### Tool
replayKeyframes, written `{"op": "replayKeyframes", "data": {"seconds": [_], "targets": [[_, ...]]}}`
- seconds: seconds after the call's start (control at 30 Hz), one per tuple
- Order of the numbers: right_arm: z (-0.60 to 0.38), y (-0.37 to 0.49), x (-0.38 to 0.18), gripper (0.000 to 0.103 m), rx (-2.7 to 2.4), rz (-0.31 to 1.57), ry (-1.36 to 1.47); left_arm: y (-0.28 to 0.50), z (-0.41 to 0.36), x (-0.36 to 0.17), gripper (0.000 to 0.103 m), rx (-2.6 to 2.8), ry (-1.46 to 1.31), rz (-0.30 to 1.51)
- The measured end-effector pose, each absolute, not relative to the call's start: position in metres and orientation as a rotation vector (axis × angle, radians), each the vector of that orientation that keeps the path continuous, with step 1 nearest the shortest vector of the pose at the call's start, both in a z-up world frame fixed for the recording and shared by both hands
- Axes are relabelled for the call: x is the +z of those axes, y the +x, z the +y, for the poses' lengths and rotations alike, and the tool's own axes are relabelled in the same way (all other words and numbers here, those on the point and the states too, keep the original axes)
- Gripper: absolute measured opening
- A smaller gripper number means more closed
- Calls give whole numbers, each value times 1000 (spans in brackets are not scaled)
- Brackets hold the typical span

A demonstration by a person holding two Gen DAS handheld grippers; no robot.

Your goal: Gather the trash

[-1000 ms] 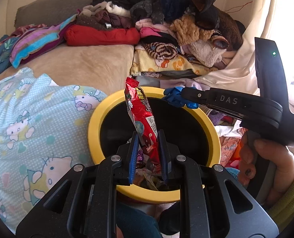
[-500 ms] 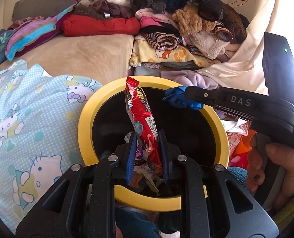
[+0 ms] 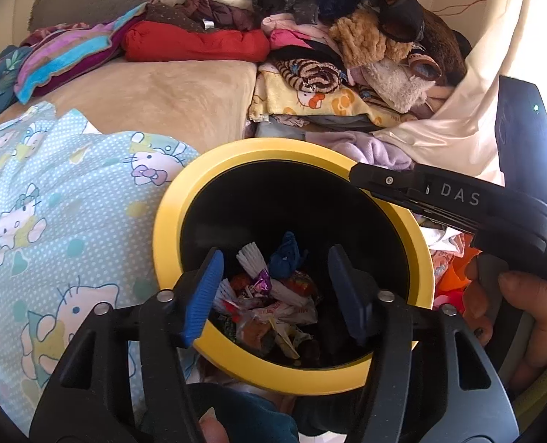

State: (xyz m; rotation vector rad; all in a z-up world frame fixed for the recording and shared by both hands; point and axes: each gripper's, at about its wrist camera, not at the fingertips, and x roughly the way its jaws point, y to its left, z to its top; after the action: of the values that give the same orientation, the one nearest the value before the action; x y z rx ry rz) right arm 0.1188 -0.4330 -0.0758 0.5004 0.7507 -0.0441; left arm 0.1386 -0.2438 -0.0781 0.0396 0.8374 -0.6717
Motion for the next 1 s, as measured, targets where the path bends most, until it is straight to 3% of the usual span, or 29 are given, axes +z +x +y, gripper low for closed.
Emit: {"op": "replayKeyframes", "data": {"seconds": [0.07, 0.1, 0.3, 0.43, 0.6, 1.0], "targets": [[-434, 118, -75, 41, -50, 748, 503, 139, -240, -77, 69, -662, 33, 835], [-433, 117, -75, 47, -52, 748, 506, 139, -237, -75, 76, -654, 27, 832], [-430, 114, -70, 69, -66, 739, 496, 142, -220, -70, 92, -604, 1, 830], [-426, 112, -65, 79, -82, 733, 479, 144, -206, -66, 92, -573, -23, 829], [-418, 109, -59, 85, -95, 734, 463, 144, -187, -56, 92, -529, -39, 802], [-384, 91, -27, 89, -88, 644, 377, 137, -135, -37, 92, -441, -71, 731]]}}
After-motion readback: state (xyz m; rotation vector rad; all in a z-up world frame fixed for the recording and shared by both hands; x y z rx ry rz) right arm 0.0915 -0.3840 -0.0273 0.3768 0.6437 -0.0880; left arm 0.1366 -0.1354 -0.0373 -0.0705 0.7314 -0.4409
